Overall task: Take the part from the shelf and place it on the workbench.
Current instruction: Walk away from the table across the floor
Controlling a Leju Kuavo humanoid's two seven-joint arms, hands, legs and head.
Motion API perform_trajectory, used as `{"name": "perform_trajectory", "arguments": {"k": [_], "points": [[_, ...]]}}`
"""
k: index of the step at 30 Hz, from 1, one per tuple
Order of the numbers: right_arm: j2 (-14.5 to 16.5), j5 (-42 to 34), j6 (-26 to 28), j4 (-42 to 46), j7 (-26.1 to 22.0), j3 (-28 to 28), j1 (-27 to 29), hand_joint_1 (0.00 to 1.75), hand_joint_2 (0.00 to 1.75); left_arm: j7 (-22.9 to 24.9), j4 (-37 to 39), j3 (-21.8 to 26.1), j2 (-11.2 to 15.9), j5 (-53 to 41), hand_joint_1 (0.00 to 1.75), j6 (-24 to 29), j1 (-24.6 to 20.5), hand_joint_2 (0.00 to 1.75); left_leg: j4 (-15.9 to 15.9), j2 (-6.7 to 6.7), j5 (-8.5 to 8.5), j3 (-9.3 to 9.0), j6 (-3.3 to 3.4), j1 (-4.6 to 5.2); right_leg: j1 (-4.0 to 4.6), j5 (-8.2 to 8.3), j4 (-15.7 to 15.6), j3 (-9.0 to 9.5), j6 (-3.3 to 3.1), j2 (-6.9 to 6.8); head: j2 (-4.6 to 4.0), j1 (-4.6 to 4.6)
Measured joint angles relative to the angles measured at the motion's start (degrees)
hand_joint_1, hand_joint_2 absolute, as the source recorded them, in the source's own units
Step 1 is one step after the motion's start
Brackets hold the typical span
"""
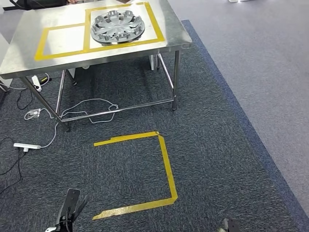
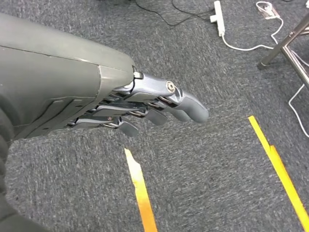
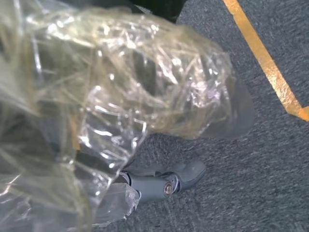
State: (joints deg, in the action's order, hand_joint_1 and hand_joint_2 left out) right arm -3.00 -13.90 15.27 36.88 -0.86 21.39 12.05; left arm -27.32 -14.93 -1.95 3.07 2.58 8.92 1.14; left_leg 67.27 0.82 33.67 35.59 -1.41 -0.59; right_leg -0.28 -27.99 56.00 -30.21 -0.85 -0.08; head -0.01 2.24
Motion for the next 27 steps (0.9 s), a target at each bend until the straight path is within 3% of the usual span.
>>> {"name": "perform_trajectory", "arguments": {"k": [1,2,3,5,7,9,12,14,16,17,18,19,21,23,27], "points": [[0.05,-0.03,-0.22,-0.60,-0.29,0.30,-0.32,0.00,0.00,0.02,0.01,0.00,0.05,0.08,0.00,0.05,0.12,0.00,3.59,-0.15,1.48,1.45,-0.06,-0.01,0.07,0.08,0.03,-0.12,-0.11,0.35,0.01,-0.02],[0.10,-0.07,-0.40,-1.19,-0.51,0.62,-0.55,0.00,0.00,0.03,0.01,0.00,0.06,0.16,0.00,0.08,0.24,0.00,5.65,-0.21,1.87,2.22,-0.05,-0.01,0.14,0.11,0.08,-0.19,-0.15,0.70,0.00,-0.02],[0.14,-0.10,-0.49,-1.73,-0.68,0.90,-0.72,0.00,0.00,0.04,0.01,0.00,0.07,0.23,0.00,0.12,0.35,0.00,5.52,-0.25,1.08,2.03,0.04,-0.01,0.19,0.13,0.15,-0.22,-0.16,1.09,0.00,-0.03],[0.21,-0.17,-0.54,-2.57,-0.95,1.36,-1.05,0.00,0.00,0.04,0.00,0.00,0.10,0.31,0.00,0.17,0.51,0.00,-0.78,-0.85,-3.00,-1.11,0.49,0.00,0.24,0.13,0.34,-0.20,-0.12,1.92,0.00,-0.02],[0.34,-0.27,-0.55,-3.13,-1.11,1.62,-1.48,0.00,0.00,0.04,0.00,-0.02,0.17,0.35,0.00,0.19,0.57,0.00,-7.74,-2.38,-5.68,-4.34,1.11,-0.01,0.40,0.17,0.65,-0.50,0.20,2.71,0.00,-0.06],[0.43,-0.37,-0.57,-3.59,-1.17,1.86,-1.80,0.00,0.00,0.08,0.02,-0.04,0.20,0.37,0.00,0.21,0.61,0.00,-9.98,-3.11,-5.76,-5.07,1.47,0.06,0.37,0.42,0.85,-1.19,0.83,3.39,0.01,-0.10],[0.43,-0.64,-0.70,-4.34,-1.19,2.32,-1.86,0.00,0.00,0.09,0.03,-0.03,0.07,0.40,0.00,0.26,0.60,0.00,-10.80,-2.11,-6.25,-4.96,2.13,-0.11,0.25,-0.13,1.67,-2.22,1.83,3.33,0.01,-0.24],[0.43,-1.11,-1.07,-5.00,-1.21,2.73,-2.20,0.00,0.00,0.07,0.04,-0.02,-0.02,0.50,0.00,0.31,0.65,0.00,-11.23,-1.21,-6.58,-4.97,2.52,-0.33,0.18,-3.11,6.35,-4.46,2.35,1.94,0.01,-0.56],[0.45,-1.74,-1.60,-5.82,-1.26,3.23,-2.65,0.00,0.00,0.06,0.13,-0.01,-0.06,0.72,0.00,0.35,0.84,0.00,-11.21,-0.32,-6.62,-4.80,2.60,-0.28,-0.02,-6.66,13.97,-7.84,2.84,0.90,0.01,-0.73],[0.46,-2.10,-1.80,-6.27,-1.32,3.55,-2.78,0.00,0.00,0.05,0.19,-0.01,-0.09,0.83,0.00,0.35,0.89,0.00,-11.18,0.15,-6.62,-4.77,2.60,-0.24,-0.12,-7.35,16.47,-8.88,3.05,0.68,0.00,-0.71],[0.46,-2.47,-1.97,-6.68,-1.40,3.87,-2.84,0.00,0.00,0.05,0.24,-0.01,-0.12,0.92,0.00,0.36,0.90,0.00,-11.15,0.55,-6.62,-4.76,2.59,-0.22,-0.21,-6.94,16.83,-8.87,3.17,0.54,0.00,-0.72],[0.46,-2.79,-2.11,-7.04,-1.51,4.14,-2.88,0.00,0.00,0.04,0.28,-0.01,-0.16,0.98,0.00,0.37,0.88,0.00,-11.10,0.86,-6.60,-4.79,2.55,-0.22,-0.29,-5.49,14.78,-7.67,3.22,0.35,0.01,-0.73],[0.46,-3.25,-2.29,-7.63,-1.72,4.44,-3.09,0.00,0.00,0.03,0.31,-0.01,-0.27,1.02,0.00,0.37,0.84,0.00,-10.97,1.37,-6.50,-4.91,2.30,-0.15,-0.31,-2.06,6.73,-3.25,3.11,-0.69,0.00,-0.73],[0.46,-3.52,-2.46,-8.09,-1.98,4.73,-3.52,0.00,0.00,-0.01,0.33,0.00,-0.29,1.02,0.00,0.40,0.83,0.00,-10.68,1.83,-6.41,-4.83,1.76,0.10,-0.13,-0.72,1.36,-0.36,2.64,-1.54,0.01,-0.65],[0.46,-4.06,-2.95,-9.26,-2.67,5.40,-3.88,0.00,0.00,-0.11,0.36,-0.04,-0.35,0.98,0.00,0.43,0.65,0.00,-9.96,2.10,-5.86,-4.49,0.59,0.01,-0.03,-0.42,0.60,-0.39,1.33,-0.84,-0.01,-0.60]]}}
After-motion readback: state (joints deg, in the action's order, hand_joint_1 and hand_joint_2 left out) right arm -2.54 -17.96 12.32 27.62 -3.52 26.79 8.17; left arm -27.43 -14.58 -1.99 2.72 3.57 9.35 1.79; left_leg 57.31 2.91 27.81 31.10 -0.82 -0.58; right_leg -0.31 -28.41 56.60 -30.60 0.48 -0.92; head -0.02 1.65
